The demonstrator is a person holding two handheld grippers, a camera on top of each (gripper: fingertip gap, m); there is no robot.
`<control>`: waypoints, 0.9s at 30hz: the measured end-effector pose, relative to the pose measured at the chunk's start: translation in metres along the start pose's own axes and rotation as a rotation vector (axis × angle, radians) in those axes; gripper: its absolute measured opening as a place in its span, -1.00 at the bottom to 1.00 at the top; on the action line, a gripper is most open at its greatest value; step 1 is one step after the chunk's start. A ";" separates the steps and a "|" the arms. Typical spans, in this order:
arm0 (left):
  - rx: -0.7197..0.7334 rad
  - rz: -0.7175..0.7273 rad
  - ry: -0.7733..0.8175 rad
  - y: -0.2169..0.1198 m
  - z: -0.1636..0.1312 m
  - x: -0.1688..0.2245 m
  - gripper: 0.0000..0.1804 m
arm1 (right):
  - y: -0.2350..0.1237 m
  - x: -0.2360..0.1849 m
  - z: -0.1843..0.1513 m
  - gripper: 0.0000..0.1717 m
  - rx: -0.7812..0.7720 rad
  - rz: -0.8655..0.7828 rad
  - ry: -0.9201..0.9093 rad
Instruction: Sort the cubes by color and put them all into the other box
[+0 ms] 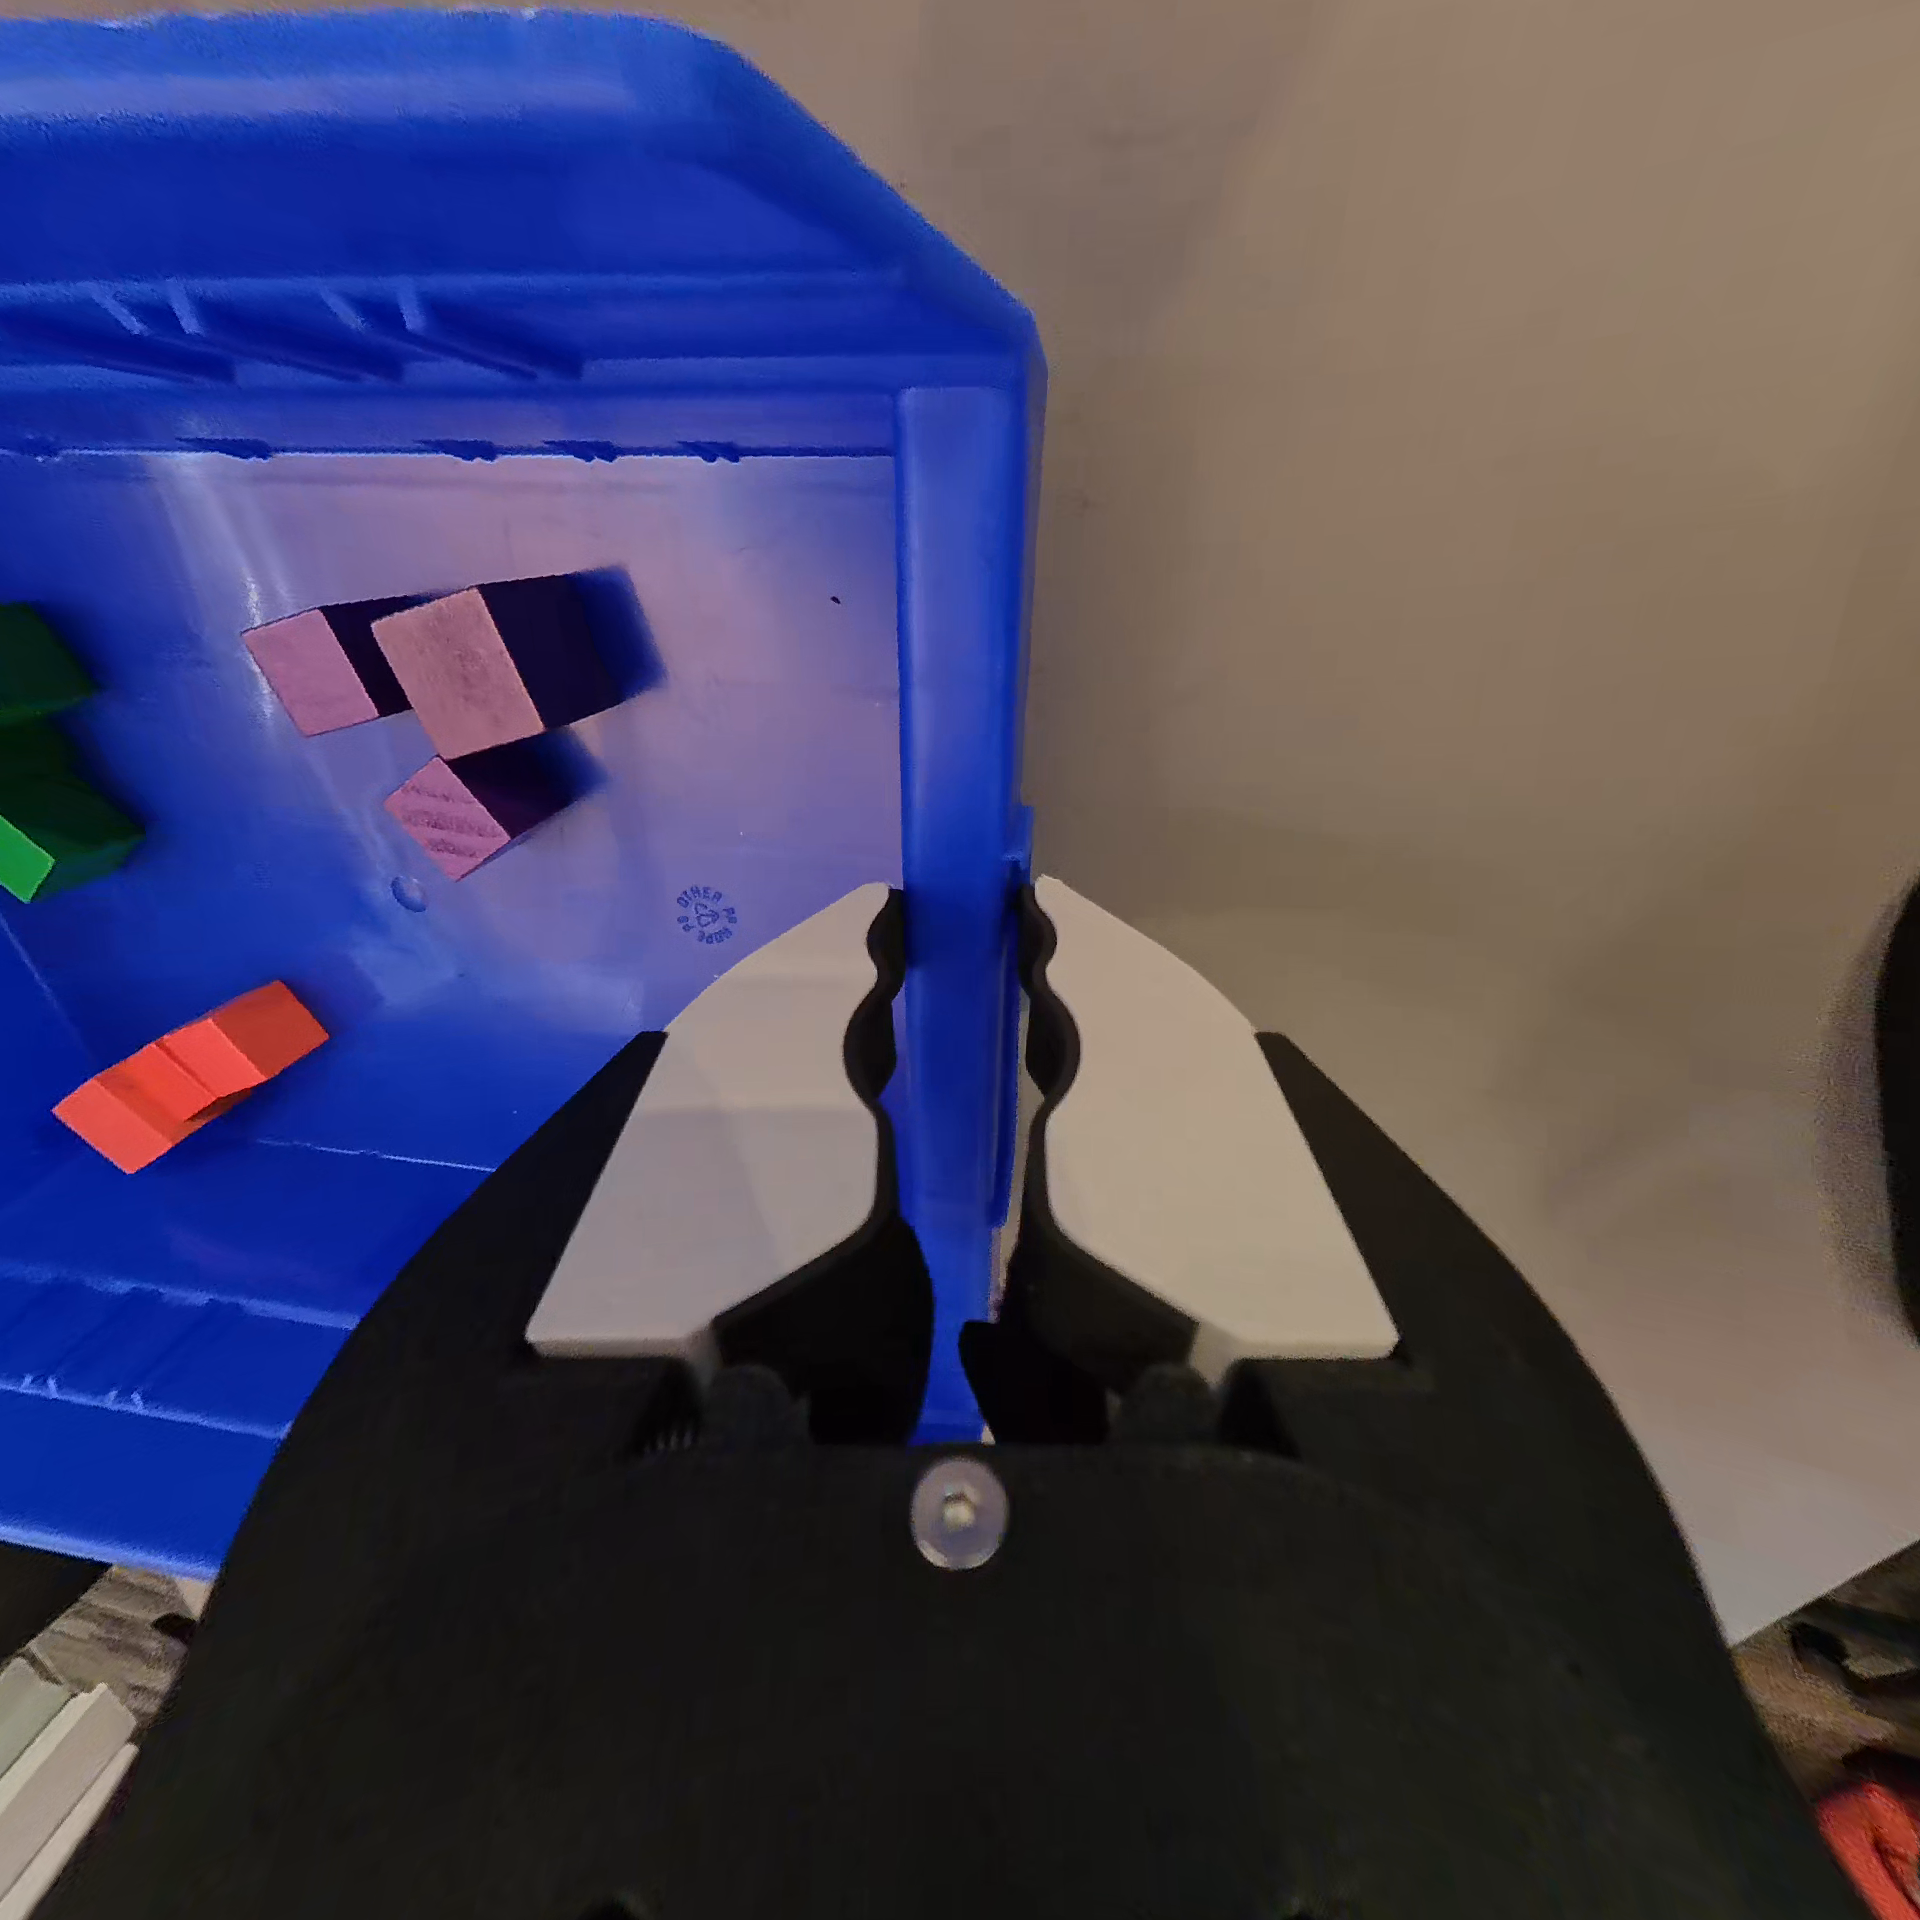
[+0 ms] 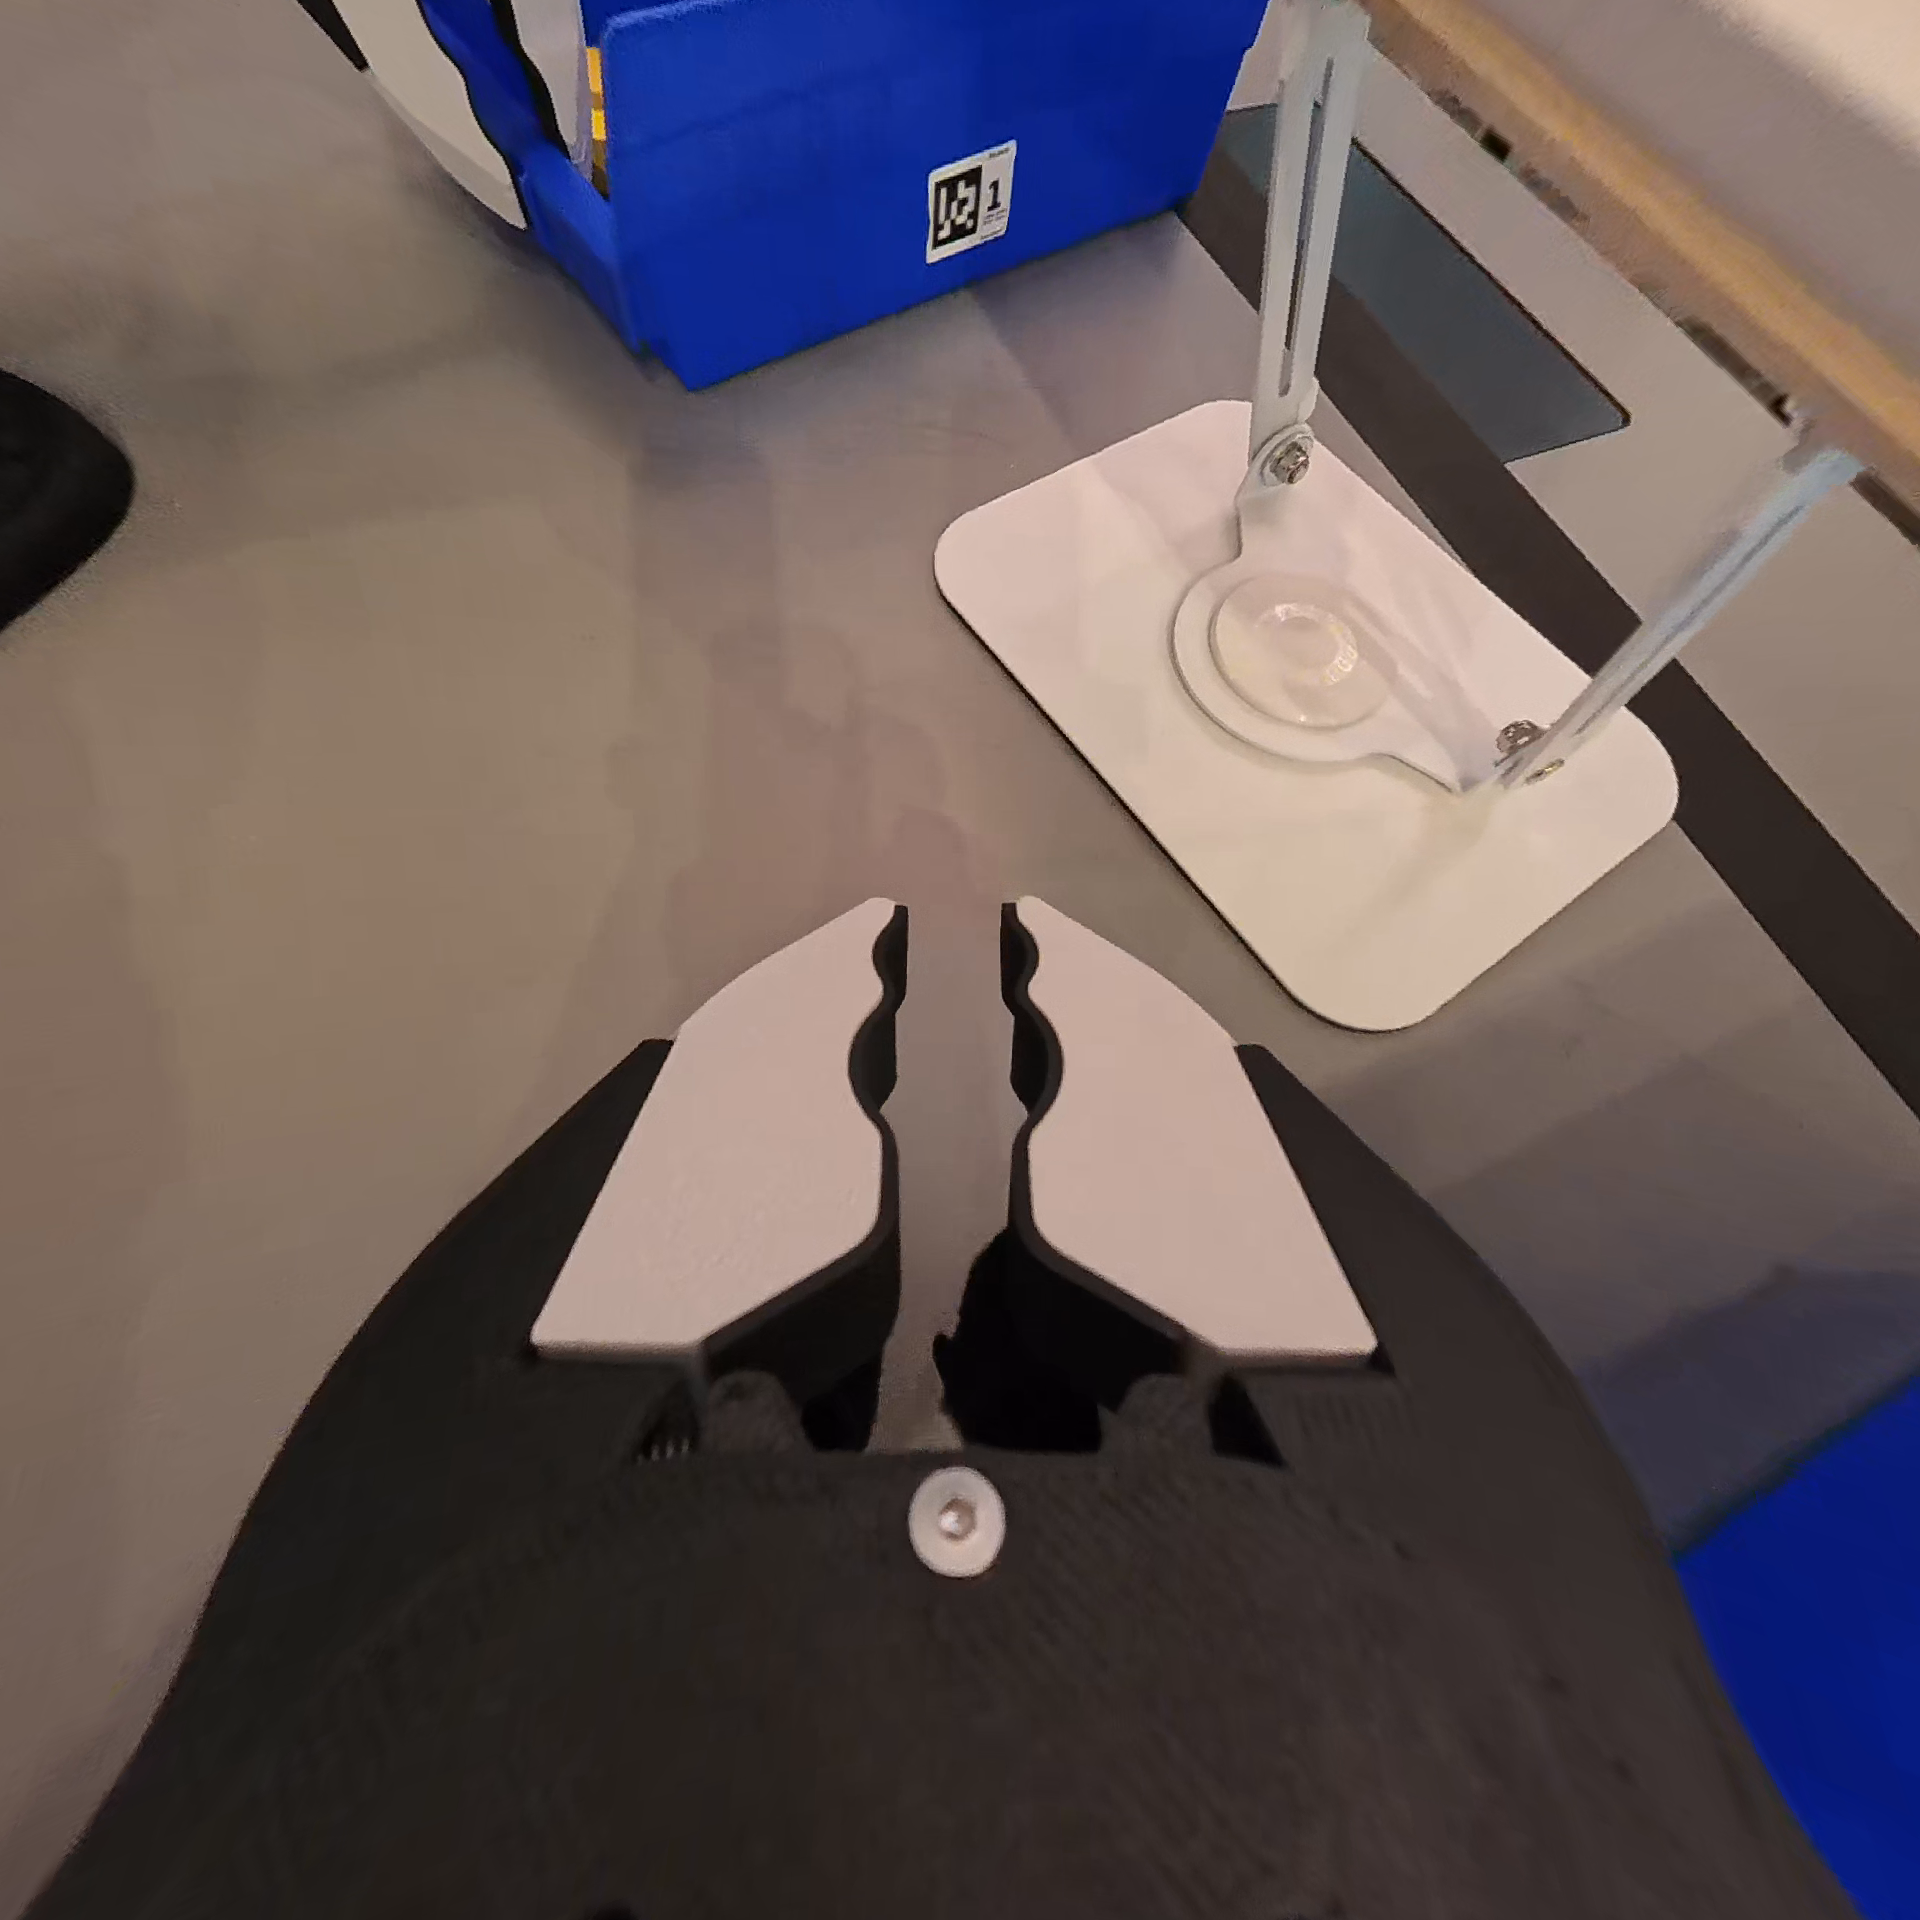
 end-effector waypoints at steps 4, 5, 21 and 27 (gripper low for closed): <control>-0.018 0.001 0.019 0.001 -0.005 -0.012 -0.77 | 0.014 -0.001 -0.009 -0.82 0.032 -0.013 0.011; -0.015 -0.003 0.025 0.001 -0.006 -0.014 -0.77 | 0.017 -0.002 -0.011 -0.82 0.040 -0.011 0.016; -0.046 -0.031 0.053 0.002 -0.019 -0.034 -0.79 | 0.032 -0.014 -0.025 -0.84 0.046 0.012 -0.043; -0.082 -0.016 0.065 0.002 -0.025 -0.041 -0.78 | 0.037 -0.016 -0.032 -0.83 0.016 0.018 -0.054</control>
Point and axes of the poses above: each gripper's, where its closed fingertips meet, y out along the fingers, z out of its top, x = y × z across the jaws, the point moved 9 cm from there along -y, back along the fingers, and after that the axes turned 12 degrees about -y, right-handed, at the moved point
